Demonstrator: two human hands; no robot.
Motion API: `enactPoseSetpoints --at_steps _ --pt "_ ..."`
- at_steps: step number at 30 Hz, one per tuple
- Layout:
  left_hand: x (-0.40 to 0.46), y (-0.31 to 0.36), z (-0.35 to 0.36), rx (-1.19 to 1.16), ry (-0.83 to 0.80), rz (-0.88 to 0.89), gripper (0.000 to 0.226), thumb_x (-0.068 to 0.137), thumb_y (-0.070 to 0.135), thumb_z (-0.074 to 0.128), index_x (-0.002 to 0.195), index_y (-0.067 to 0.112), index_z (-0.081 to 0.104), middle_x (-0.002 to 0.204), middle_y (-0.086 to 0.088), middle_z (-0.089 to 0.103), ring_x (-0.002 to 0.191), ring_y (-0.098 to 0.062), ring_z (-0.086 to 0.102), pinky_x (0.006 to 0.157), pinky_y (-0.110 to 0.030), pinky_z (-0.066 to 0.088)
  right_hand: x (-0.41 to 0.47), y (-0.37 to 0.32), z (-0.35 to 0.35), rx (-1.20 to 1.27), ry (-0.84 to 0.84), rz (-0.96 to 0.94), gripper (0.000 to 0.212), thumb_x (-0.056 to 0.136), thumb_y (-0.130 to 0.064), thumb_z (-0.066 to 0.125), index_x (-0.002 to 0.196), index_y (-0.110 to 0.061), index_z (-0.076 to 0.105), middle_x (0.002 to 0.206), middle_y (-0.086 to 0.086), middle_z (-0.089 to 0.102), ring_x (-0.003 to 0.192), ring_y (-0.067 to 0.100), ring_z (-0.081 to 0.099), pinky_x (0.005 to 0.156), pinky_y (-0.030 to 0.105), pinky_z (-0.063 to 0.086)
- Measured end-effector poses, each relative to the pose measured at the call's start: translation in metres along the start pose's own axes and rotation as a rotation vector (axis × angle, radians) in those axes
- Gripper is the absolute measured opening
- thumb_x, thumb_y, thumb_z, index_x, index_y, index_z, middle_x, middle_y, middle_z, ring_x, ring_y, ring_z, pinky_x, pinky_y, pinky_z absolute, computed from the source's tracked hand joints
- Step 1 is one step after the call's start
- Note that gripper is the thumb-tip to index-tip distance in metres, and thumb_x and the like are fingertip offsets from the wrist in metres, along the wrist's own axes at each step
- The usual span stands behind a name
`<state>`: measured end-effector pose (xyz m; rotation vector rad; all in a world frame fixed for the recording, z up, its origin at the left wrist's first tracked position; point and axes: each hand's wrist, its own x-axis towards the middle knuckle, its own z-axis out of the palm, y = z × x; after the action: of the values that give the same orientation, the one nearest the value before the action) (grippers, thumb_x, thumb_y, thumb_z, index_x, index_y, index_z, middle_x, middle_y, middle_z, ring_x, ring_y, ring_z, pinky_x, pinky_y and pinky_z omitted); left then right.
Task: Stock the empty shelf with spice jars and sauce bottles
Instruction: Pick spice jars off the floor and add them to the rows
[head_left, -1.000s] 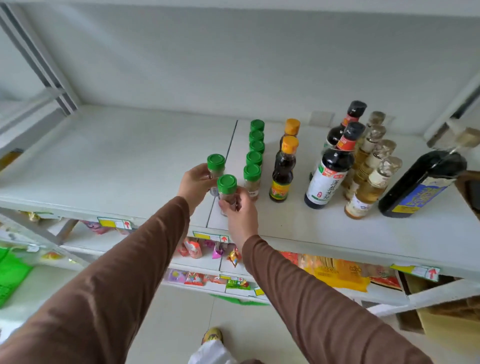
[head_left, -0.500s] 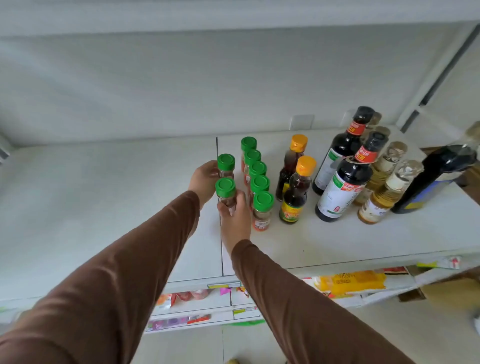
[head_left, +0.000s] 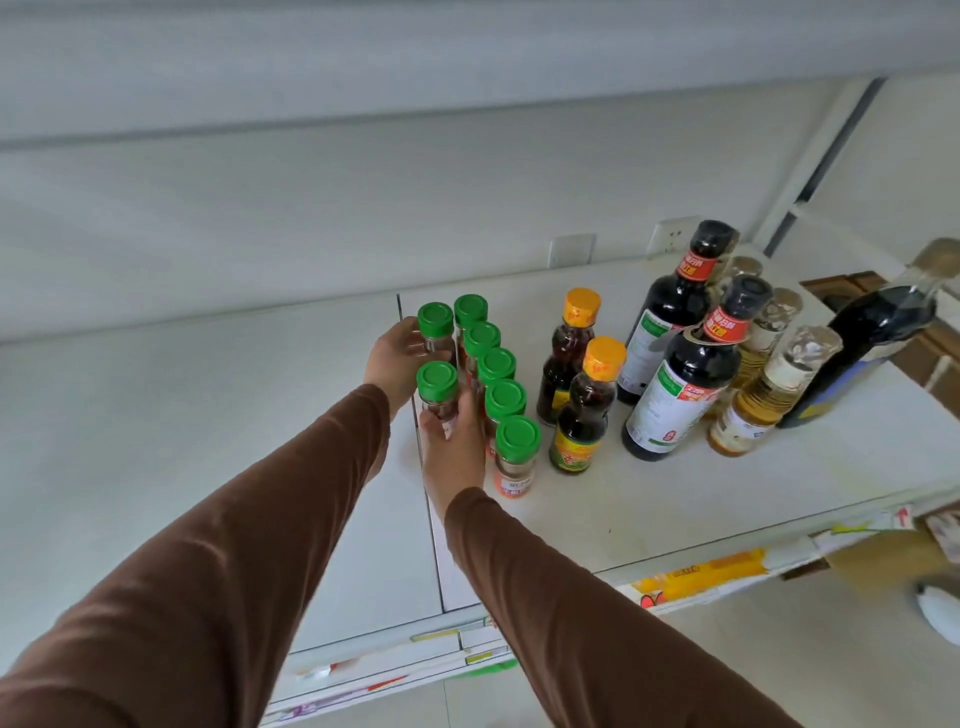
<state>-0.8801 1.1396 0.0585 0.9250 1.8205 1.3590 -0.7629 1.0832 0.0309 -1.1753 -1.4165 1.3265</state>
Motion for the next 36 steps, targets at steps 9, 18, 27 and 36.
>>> enactPoseSetpoints --at_steps 9,18,27,36 --pt "-0.032 -0.013 -0.014 -0.194 0.012 -0.096 0.065 0.092 -0.004 0.065 0.149 0.016 0.042 0.138 -0.008 0.056 0.124 -0.027 0.06 0.096 -0.037 0.055 0.001 -0.003 0.0 -0.014 0.034 0.022 0.052 0.094 -0.011 0.066 0.142 -0.012 0.049 0.134 0.003 0.06 0.113 0.011 0.055 0.104 0.024 0.043" --pt "-0.103 -0.037 -0.018 -0.249 0.009 -0.179 0.038 0.104 0.009 0.05 0.142 0.009 0.054 0.126 -0.003 0.065 0.114 -0.02 0.062 0.11 -0.043 0.046 -0.033 0.01 -0.018 -0.071 -0.082 0.161 0.056 0.103 -0.007 0.044 0.157 -0.014 0.029 0.163 0.003 0.031 0.15 0.015 0.03 0.122 0.026 0.023" --pt "-0.101 -0.026 -0.001 -0.264 -0.066 -0.171 0.038 0.107 0.011 0.042 0.143 0.005 0.053 0.127 -0.014 0.068 0.106 -0.02 0.068 0.106 -0.037 0.05 -0.016 -0.002 -0.009 -0.054 -0.077 0.184 0.057 0.1 -0.001 0.041 0.154 -0.016 0.035 0.159 0.002 0.038 0.145 0.018 0.037 0.109 0.015 0.025" --pt "-0.093 -0.015 0.011 -0.334 -0.059 -0.184 0.035 0.108 0.011 0.041 0.14 0.009 0.053 0.122 -0.012 0.067 0.103 -0.018 0.066 0.083 -0.019 0.056 0.008 -0.011 -0.005 0.005 -0.066 0.212 0.054 0.104 -0.005 0.04 0.156 -0.015 0.031 0.163 0.005 0.03 0.148 0.021 0.032 0.121 0.029 0.024"
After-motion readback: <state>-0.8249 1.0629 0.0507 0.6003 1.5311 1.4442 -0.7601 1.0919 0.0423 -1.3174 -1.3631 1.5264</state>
